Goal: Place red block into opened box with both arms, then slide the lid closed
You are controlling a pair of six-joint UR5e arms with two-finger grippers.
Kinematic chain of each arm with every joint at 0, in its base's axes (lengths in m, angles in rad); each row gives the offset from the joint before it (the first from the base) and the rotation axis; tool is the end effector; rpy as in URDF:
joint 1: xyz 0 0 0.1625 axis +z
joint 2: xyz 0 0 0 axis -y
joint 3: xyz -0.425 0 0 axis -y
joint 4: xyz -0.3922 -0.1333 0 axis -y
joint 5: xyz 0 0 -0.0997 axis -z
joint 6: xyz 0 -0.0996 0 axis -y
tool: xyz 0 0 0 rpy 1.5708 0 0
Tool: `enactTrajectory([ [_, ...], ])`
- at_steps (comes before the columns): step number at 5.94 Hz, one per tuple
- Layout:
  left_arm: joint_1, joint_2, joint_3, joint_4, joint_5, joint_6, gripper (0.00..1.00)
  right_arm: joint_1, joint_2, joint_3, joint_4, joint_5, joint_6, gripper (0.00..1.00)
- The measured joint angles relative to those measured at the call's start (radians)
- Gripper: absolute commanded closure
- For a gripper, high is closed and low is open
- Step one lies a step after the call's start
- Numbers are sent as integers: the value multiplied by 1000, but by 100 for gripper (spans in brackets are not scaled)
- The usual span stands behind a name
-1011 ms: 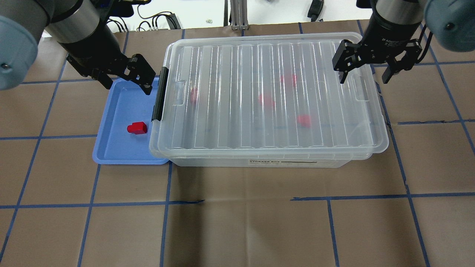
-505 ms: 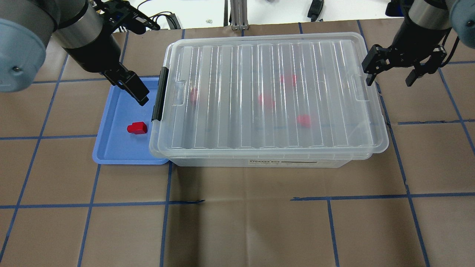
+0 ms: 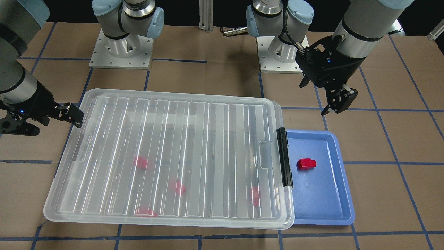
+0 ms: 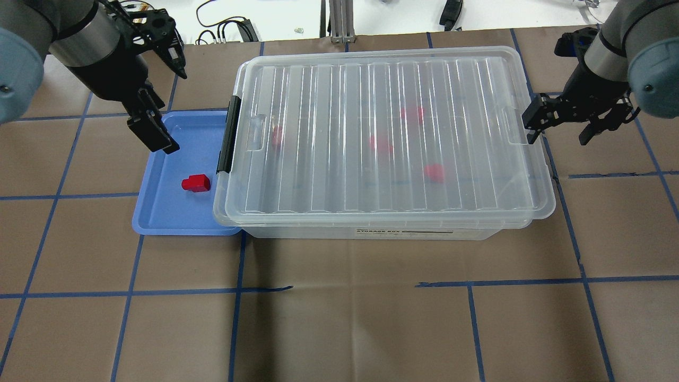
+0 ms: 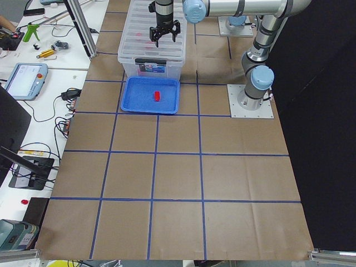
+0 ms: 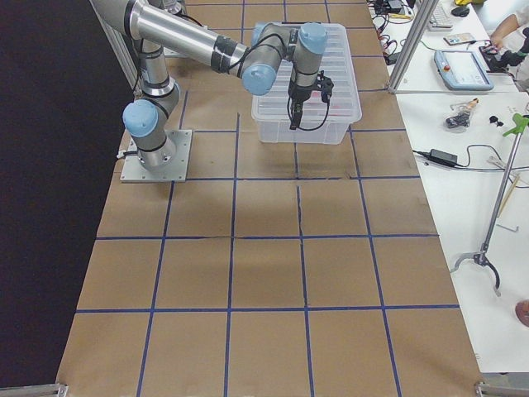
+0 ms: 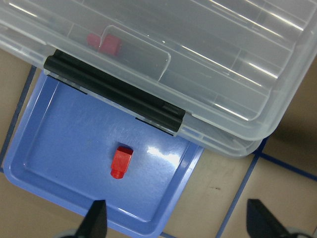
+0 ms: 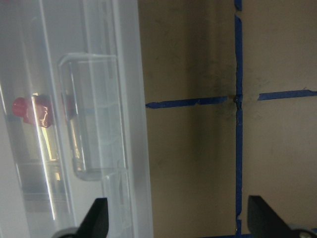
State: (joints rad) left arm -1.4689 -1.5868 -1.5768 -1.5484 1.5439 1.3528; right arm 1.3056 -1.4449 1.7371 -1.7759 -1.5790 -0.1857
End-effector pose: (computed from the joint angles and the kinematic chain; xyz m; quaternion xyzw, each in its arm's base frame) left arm -0.0846 -0.5099 0.4793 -0.5854 -0.8106 0.0091 0.0099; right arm -0.0083 -0.5362 0.3633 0.0395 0.9983 0.0433 0.0057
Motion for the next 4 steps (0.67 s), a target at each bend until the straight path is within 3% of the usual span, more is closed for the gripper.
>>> enactTrajectory([
  [2,67,-5,-4,-6,3,274,1,-4,3,30,-11,-6,-17,0],
  [4,92,-6,-21,-4,7,346,1,-24,6,36,-22,-10,-65,0],
])
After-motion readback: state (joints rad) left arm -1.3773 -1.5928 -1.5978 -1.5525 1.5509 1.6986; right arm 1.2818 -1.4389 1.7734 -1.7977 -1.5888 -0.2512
